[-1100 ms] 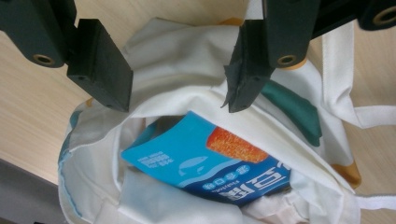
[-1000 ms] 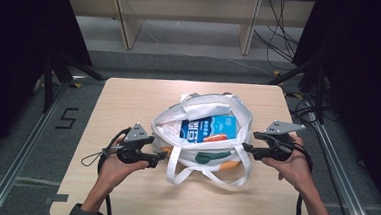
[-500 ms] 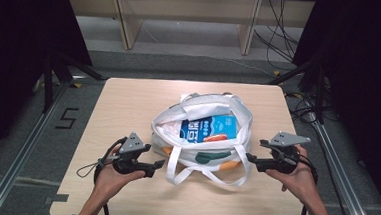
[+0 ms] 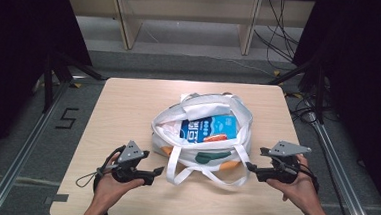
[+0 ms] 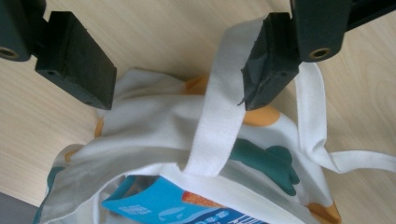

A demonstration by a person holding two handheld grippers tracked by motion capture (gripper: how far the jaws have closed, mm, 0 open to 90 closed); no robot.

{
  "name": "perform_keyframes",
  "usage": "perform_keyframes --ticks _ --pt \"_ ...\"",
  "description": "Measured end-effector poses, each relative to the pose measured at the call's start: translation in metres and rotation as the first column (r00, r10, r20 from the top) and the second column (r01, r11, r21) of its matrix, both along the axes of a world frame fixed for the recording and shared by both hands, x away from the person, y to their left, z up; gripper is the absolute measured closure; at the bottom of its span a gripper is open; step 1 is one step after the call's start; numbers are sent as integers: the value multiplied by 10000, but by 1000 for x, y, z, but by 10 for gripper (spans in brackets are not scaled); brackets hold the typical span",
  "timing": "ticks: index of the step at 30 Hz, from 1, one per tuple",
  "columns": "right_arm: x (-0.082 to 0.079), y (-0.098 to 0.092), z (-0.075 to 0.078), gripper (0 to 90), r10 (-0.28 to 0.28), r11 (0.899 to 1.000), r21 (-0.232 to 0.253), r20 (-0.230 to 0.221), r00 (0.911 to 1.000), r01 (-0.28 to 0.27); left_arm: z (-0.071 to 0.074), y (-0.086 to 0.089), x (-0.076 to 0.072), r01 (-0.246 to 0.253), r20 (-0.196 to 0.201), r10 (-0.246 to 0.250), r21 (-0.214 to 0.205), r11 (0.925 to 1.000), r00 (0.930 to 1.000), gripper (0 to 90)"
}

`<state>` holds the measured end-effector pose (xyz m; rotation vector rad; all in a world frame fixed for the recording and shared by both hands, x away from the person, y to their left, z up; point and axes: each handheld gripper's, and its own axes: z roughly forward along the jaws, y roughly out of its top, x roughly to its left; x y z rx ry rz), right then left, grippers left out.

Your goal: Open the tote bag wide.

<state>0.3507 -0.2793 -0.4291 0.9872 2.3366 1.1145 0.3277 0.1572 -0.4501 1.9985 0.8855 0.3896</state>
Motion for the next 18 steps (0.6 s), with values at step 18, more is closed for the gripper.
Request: perform_keyframes --ticks 18 --pt "-33 -9 -31 250 -82 9998 149 -432 9990 88 -24 -1 -28 213 -118 -212 107 9997 9997 224"
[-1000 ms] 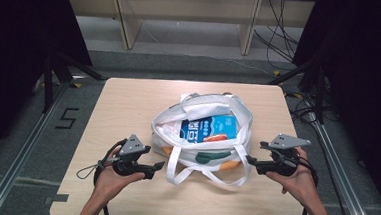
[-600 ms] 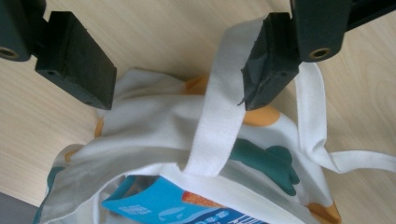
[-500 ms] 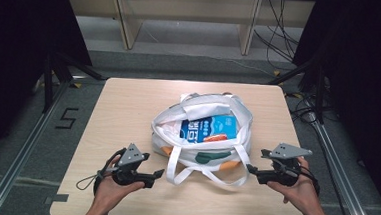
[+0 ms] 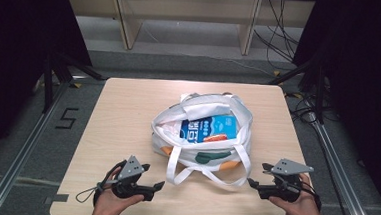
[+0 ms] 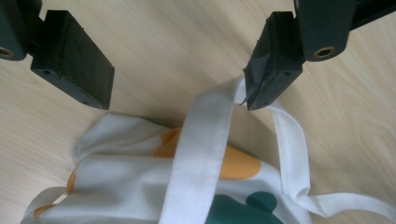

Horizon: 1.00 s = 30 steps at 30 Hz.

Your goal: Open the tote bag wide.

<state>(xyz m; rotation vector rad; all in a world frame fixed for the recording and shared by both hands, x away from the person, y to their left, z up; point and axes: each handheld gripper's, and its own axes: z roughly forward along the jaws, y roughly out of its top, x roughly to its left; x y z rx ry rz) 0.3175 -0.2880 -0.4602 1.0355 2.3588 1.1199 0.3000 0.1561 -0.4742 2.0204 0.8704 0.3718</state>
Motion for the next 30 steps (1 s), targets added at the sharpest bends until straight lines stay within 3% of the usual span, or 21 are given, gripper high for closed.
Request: perform_keyframes --ticks 2,5,7,8,9,11,12,14,15,20,22,24,29,30 --pt "-2 -1 -5 247 226 9996 -170 127 9997 -223 -4 1 -2 -21 -154 21 -12 10000 9999 199" --pt "-6 0 -7 246 143 9998 -137 6 9999 -143 -8 3 -5 -37 -245 37 -8 10000 9997 199" --pt "-8 -2 -10 246 261 9995 -203 17 9997 -261 -10 4 -7 90 -179 -85 268 9996 9998 199" --pt "-9 -3 -11 246 272 9994 -230 104 9996 -270 -12 1 -9 -167 -240 165 -64 9998 9996 197" --pt "-10 -3 -12 247 317 9994 -117 -5 9995 -317 -13 2 -10 -45 -191 47 122 9999 9998 194" --pt "-13 -4 -14 247 276 9995 -129 -51 9996 -277 -16 -1 -13 -96 -222 96 3 10000 9997 190" --pt "-15 -5 -15 248 210 9996 -206 104 9997 -208 -16 -1 -13 55 -247 -49 251 9997 9997 189" --pt "-20 -6 -19 249 195 9997 -149 6 9998 -195 -19 -6 -15 -63 -277 63 -21 10000 9996 186" --pt "-20 -6 -19 249 195 9997 -149 6 9998 -195 -19 -4 -14 153 -336 -142 329 9993 9993 186" --pt "-21 -8 -24 249 232 9995 -203 -214 9995 -237 -22 -6 -13 8 -304 1 311 9995 9995 181" --pt "-22 -7 -25 249 160 9996 -218 -339 9993 -167 -20 -4 -11 231 -34 -229 604 9979 9997 181" --pt "-21 -8 -26 249 301 9990 -323 -204 9993 -307 -21 -4 -12 -83 -289 96 450 9990 9995 181" --pt "-21 -7 -26 248 317 9989 -325 -223 9992 -324 -21 -4 -12 31 -320 -16 487 9988 9995 181" --pt "-22 -7 -26 248 181 9997 -177 -428 9989 -189 -20 -4 -12 62 -321 -45 536 9985 9995 181"
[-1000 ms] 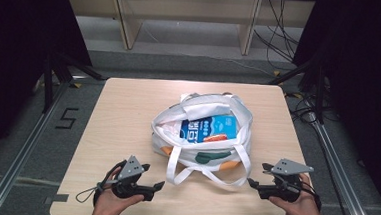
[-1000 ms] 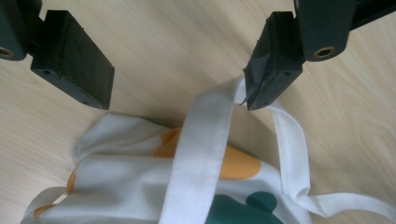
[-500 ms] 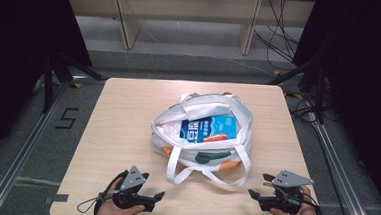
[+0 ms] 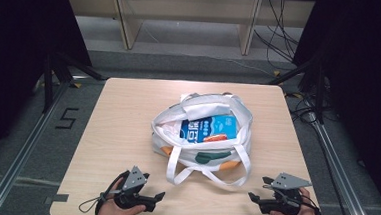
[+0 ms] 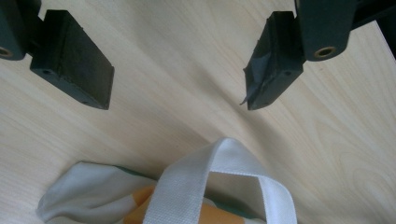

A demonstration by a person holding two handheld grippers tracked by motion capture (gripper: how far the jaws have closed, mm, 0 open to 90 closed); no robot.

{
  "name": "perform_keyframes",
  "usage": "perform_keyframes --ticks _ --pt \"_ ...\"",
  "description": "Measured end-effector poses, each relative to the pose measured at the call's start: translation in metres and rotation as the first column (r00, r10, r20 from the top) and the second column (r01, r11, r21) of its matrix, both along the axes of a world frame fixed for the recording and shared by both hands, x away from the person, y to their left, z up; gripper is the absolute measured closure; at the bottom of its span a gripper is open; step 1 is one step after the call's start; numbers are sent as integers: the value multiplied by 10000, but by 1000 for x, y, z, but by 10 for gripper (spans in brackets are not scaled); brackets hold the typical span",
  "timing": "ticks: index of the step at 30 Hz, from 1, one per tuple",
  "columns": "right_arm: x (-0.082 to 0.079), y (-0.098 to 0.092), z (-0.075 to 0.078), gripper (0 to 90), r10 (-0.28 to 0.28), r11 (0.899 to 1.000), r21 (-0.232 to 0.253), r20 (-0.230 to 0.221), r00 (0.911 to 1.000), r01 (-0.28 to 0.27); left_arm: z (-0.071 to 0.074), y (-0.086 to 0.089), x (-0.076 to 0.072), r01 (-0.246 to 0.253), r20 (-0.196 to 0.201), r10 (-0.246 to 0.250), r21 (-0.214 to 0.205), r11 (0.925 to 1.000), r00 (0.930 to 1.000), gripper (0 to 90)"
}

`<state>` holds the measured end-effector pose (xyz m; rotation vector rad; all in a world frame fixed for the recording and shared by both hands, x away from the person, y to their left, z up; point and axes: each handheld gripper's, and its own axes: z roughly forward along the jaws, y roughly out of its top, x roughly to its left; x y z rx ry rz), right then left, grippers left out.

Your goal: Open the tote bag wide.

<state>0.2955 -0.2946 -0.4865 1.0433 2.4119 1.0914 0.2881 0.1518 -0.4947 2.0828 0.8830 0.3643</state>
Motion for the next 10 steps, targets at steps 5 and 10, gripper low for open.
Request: perform_keyframes --ticks 5,10 --pt "1 -1 0 247 123 9998 -132 207 9997 -120 1 1 1 128 98 -130 127 9998 9999 181" --pt "2 -1 0 246 -6 10000 -61 31 10000 6 -1 0 0 -112 -96 112 -23 9999 9999 181"
